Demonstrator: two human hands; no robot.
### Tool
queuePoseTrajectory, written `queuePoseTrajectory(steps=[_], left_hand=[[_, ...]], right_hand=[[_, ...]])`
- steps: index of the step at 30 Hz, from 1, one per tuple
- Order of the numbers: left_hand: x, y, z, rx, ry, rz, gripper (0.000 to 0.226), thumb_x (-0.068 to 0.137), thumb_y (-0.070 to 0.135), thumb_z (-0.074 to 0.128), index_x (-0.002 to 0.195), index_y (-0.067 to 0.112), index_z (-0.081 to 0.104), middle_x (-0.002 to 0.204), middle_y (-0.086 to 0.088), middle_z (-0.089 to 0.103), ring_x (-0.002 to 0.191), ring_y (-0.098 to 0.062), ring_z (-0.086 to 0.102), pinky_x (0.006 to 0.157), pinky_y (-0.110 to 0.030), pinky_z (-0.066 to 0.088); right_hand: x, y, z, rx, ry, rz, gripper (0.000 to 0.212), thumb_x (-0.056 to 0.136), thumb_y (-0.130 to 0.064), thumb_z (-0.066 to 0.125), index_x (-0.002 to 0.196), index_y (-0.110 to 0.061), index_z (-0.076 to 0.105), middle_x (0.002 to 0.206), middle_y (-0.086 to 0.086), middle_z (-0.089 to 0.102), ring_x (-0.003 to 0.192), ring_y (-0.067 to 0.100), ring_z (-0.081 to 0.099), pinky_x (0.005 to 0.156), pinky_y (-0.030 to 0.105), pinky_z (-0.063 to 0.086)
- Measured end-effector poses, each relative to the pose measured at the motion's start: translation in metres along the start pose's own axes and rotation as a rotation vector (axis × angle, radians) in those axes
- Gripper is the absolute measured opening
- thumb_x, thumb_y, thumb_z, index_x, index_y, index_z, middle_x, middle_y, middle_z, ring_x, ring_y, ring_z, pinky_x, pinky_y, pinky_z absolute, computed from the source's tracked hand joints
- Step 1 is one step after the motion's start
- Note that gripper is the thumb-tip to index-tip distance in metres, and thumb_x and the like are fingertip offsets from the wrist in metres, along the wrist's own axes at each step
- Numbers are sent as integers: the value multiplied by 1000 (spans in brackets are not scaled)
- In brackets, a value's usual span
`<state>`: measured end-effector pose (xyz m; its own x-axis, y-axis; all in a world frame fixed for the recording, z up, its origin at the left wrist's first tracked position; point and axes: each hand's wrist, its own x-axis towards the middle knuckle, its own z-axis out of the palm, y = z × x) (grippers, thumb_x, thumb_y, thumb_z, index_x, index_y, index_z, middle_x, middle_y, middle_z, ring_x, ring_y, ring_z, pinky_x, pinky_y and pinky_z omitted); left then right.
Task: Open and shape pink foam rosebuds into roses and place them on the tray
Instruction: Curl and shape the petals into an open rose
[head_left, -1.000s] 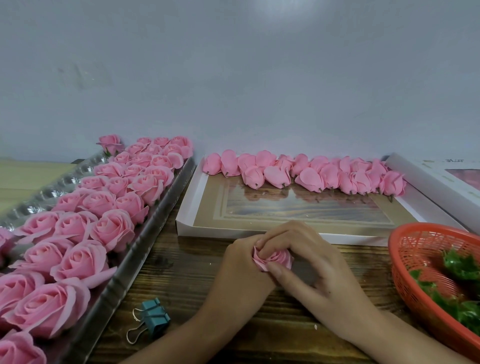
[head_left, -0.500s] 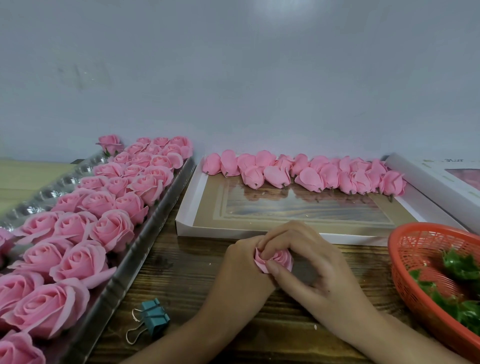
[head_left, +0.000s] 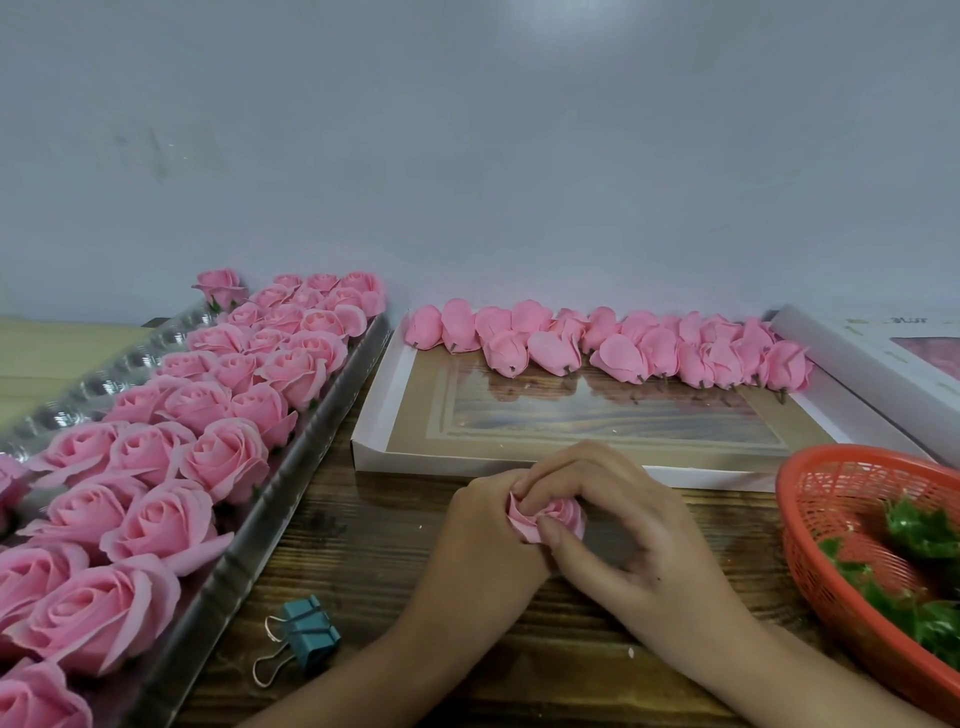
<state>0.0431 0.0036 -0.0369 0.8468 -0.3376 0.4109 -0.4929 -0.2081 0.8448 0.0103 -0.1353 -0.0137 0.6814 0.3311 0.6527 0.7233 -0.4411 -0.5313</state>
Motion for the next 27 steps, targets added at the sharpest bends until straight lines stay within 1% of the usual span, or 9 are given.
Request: queuePoseTrajectory(steps=[4, 8, 11, 13, 15, 17, 20, 24, 27], left_hand=[[1, -5, 1, 42, -5, -18, 15, 64, 48, 48, 55, 35, 50, 62, 23, 57, 64, -1, 54, 60, -25, 47], [3, -10, 5, 37, -11, -88, 14, 62, 49, 48, 57, 40, 57, 62, 23, 58, 63, -2, 54, 64, -30, 48], [5, -10, 7, 16, -30, -167, 20, 56, 50, 43, 56, 31, 48, 58, 22, 56, 62, -5, 51, 72, -39, 49], [5, -7, 7, 14, -24, -186, 23, 54, 49, 43, 60, 27, 49, 59, 9, 57, 62, -9, 54, 68, -29, 50], [1, -1, 5, 9, -25, -182, 21, 59, 44, 51, 60, 23, 52, 59, 6, 55, 62, -9, 55, 66, -21, 47], [-4, 7, 1, 0, -20, -165, 7, 73, 17, 58, 76, 20, 63, 73, 2, 67, 71, -12, 63, 69, -24, 53], [-9, 17, -4, -36, -24, -141, 39, 80, -7, 53, 89, 29, 62, 86, 5, 70, 81, -8, 66, 76, -25, 55], [-11, 17, -5, -63, -26, -106, 48, 79, -8, 53, 85, 39, 58, 81, 15, 67, 79, 1, 63, 74, -17, 54], [-12, 12, -3, -70, -38, -98, 42, 73, 8, 51, 81, 49, 58, 82, 21, 67, 80, 1, 64, 73, -16, 54]], right_hand=[[1, -1, -1, -2, 3, 2, 5, 90, -21, 64, 90, -19, 68, 100, -17, 64, 101, 12, 63, 84, 42, 48], [3, -2, 0, 0, 12, 5, 8, 90, -24, 64, 87, -17, 66, 96, -17, 63, 98, 11, 63, 81, 41, 48], [4, -3, 1, -2, 27, 5, 10, 90, -25, 64, 85, -17, 66, 94, -16, 62, 95, 10, 62, 81, 38, 48], [4, -5, 2, -6, 40, 5, 10, 89, -25, 64, 85, -17, 67, 93, -17, 62, 94, 10, 62, 80, 37, 48], [5, -7, 3, -16, 52, 14, 9, 89, -26, 64, 86, -18, 67, 92, -18, 62, 92, 10, 61, 79, 36, 47], [5, -8, 3, -18, 54, 28, 6, 88, -25, 64, 87, -20, 66, 91, -19, 61, 91, 9, 61, 79, 34, 46], [5, -10, 3, -9, 50, 47, 4, 87, -25, 66, 89, -22, 66, 91, -18, 61, 91, 10, 61, 80, 32, 45], [4, -13, 3, 1, 49, 59, 6, 85, -27, 67, 88, -21, 66, 89, -15, 61, 91, 12, 61, 79, 33, 47], [5, -15, 3, 8, 43, 72, 6, 84, -26, 68, 86, -21, 66, 87, -12, 62, 90, 13, 61, 78, 33, 47]])
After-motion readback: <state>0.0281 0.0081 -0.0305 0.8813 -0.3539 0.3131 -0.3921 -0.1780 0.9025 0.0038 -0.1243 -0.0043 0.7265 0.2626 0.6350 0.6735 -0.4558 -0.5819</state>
